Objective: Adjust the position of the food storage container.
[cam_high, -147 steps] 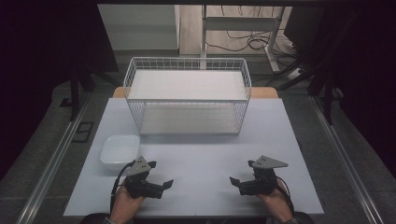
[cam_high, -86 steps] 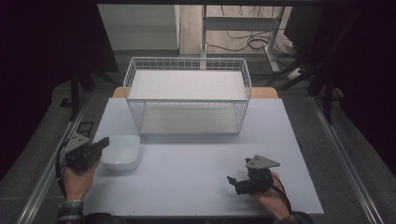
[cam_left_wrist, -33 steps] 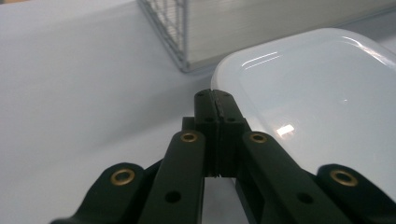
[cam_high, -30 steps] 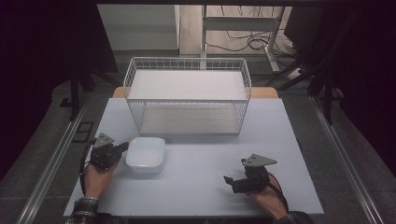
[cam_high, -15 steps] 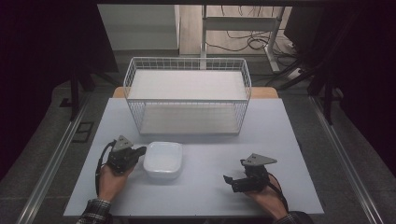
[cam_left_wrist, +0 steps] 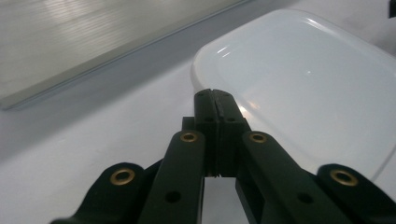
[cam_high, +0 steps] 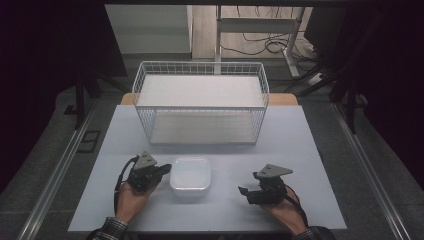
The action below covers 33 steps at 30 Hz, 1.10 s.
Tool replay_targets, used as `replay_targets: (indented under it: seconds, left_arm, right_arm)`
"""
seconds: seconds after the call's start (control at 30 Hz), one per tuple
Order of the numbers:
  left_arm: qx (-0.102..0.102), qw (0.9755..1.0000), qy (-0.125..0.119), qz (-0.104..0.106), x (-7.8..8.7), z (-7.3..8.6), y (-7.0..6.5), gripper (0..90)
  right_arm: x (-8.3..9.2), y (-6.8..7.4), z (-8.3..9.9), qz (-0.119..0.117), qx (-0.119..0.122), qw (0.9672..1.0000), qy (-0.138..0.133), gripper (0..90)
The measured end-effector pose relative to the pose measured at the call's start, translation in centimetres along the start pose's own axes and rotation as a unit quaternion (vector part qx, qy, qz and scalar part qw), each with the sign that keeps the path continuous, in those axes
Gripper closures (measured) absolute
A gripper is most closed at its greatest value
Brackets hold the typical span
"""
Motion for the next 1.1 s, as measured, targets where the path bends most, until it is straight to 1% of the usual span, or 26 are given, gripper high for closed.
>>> replay_targets:
  seconds: [0.07, 0.1, 0.13, 0.17, 0.2, 0.23, 0.27, 0.3, 0.33, 0.37, 0.4, 0.47, 0.5, 0.57, 0.6, 0.63, 0.67, 0.7, 0.87, 1.0, 1.03, 1.07, 1.1]
  left_arm:
    - [-0.001, 1.0, 0.0, 0.002, -0.1, 0.0, -0.2, 90.0]
    - [-0.008, 1.0, 0.001, 0.006, -0.2, -0.2, -0.6, 90.0]
    - [-0.007, 0.9999, 0.001, 0.009, -0.3, -0.2, -0.8, 90.0]
    - [-0.01, 0.9999, 0.0, 0.011, -0.4, -0.3, -1.0, 90.0]
    - [-0.01, 0.9999, 0.0, 0.011, -0.4, -0.3, -1.0, 90.0]
    - [-0.012, 0.9998, 0.0, 0.014, -0.5, -0.4, -1.3, 90.0]
    - [-0.012, 0.9998, 0.0, 0.014, -0.5, -0.4, -1.3, 90.0]
    - [-0.013, 0.9997, -0.001, 0.018, -0.7, -0.5, -1.7, 90.0]
    - [-0.013, 0.9997, -0.001, 0.018, -0.7, -0.5, -1.7, 90.0]
    - [-0.017, 0.9996, -0.001, 0.021, -0.8, -0.6, -2.0, 90.0]
    - [-0.016, 0.9996, -0.002, 0.021, -0.9, -0.7, -2.1, 90.0]
    - [-0.019, 0.9995, -0.003, 0.024, -1.0, -0.8, -2.4, 90.0]
    - [-0.017, 0.9995, -0.003, 0.025, -1.1, -0.9, -2.5, 90.0]
    - [-0.02, 0.9994, -0.005, 0.026, -1.4, -1.1, -2.7, 90.0]
    - [-0.02, 0.9994, -0.005, 0.026, -1.4, -1.1, -2.7, 90.0]
    - [-0.022, 0.9994, -0.006, 0.027, -1.5, -1.2, -2.8, 90.0]
    - [-0.024, 0.9993, -0.007, 0.027, -1.6, -1.3, -2.9, 90.0]
    - [-0.026, 0.9993, -0.007, 0.027, -1.8, -1.4, -3.1, 90.0]
    - [-0.029, 0.9991, -0.006, 0.03, -1.9, -1.5, -3.5, 90.0]
    - [-0.03, 0.999, -0.007, 0.031, -1.8, -1.5, -3.4, 88.6]
    - [-0.025, 0.9992, -0.012, 0.03, -1.6, -1.4, -3.1, 86.4]
    - [-0.025, 0.9992, -0.012, 0.03, -1.6, -1.4, -3.1, 83.4]
    - [-0.017, 0.9992, -0.016, 0.031, -1.4, -1.3, -2.8, 79.8]
  right_arm:
    - [0.0, 0.0, -0.1, -0.002, 0.002, 1.0, 0.004, 25.4]
    - [-0.1, 0.1, -0.3, -0.005, 0.006, 0.9999, 0.009, 26.5]
    - [-0.2, 0.1, -0.5, -0.008, 0.007, 0.9999, 0.01, 27.7]
    - [-0.2, 0.1, -0.6, -0.01, 0.007, 0.9999, 0.01, 29.3]
    - [-0.2, 0.1, -0.6, -0.01, 0.007, 0.9999, 0.01, 29.3]
    - [-0.4, 0.2, -1.1, -0.014, 0.009, 0.9998, 0.008, 34.5]
    - [-0.4, 0.2, -1.1, -0.014, 0.009, 0.9998, 0.008, 34.5]
    - [-0.5, 0.3, -1.5, -0.018, 0.009, 0.9998, 0.004, 42.2]
    - [-0.6, 0.3, -1.8, -0.025, 0.011, 0.9996, 0.002, 46.5]
    - [-0.7, 0.4, -2.0, -0.029, 0.013, 0.9995, 0.002, 51.2]
    - [-0.8, 0.4, -2.1, -0.031, 0.018, 0.9993, 0.004, 54.5]
    - [-1.1, 0.6, -2.3, -0.028, 0.031, 0.9991, 0.011, 59.9]
    - [-1.2, 0.7, -2.4, -0.025, 0.038, 0.9989, 0.013, 62.3]
    - [-1.3, 0.7, -2.6, -0.027, 0.041, 0.9987, 0.013, 66.9]
    - [-1.3, 0.7, -2.6, -0.027, 0.041, 0.9987, 0.013, 66.9]
    - [-1.4, 0.7, -2.8, -0.027, 0.048, 0.9984, 0.012, 70.4]
    - [-1.4, 0.7, -2.8, -0.027, 0.048, 0.9984, 0.012, 70.4]
    - [-1.5, 0.6, -3.1, -0.028, 0.052, 0.9982, 0.012, 73.0]
    - [-1.8, 0.7, -3.2, -0.031, 0.063, 0.9974, 0.019, 77.0]
    - [-1.7, 0.7, -3.2, -0.027, 0.065, 0.9974, 0.015, 76.9]
    - [-1.5, 0.6, -3.1, -0.021, 0.065, 0.9976, 0.012, 72.6]
    - [-1.5, 0.6, -3.1, -0.021, 0.065, 0.9976, 0.012, 72.6]
    - [-1.4, 0.3, -3.0, -0.013, 0.064, 0.9978, 0.012, 66.2]
Point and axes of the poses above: each handheld gripper's, and its own axes: x roughly backward along the jaws, z roughly out of its underside, y roughly to its left, the point moved 1 cm from there along -x, roughly forward along the jaws, and after that the axes turned 9 degrees about y, right-handed, at the moved point
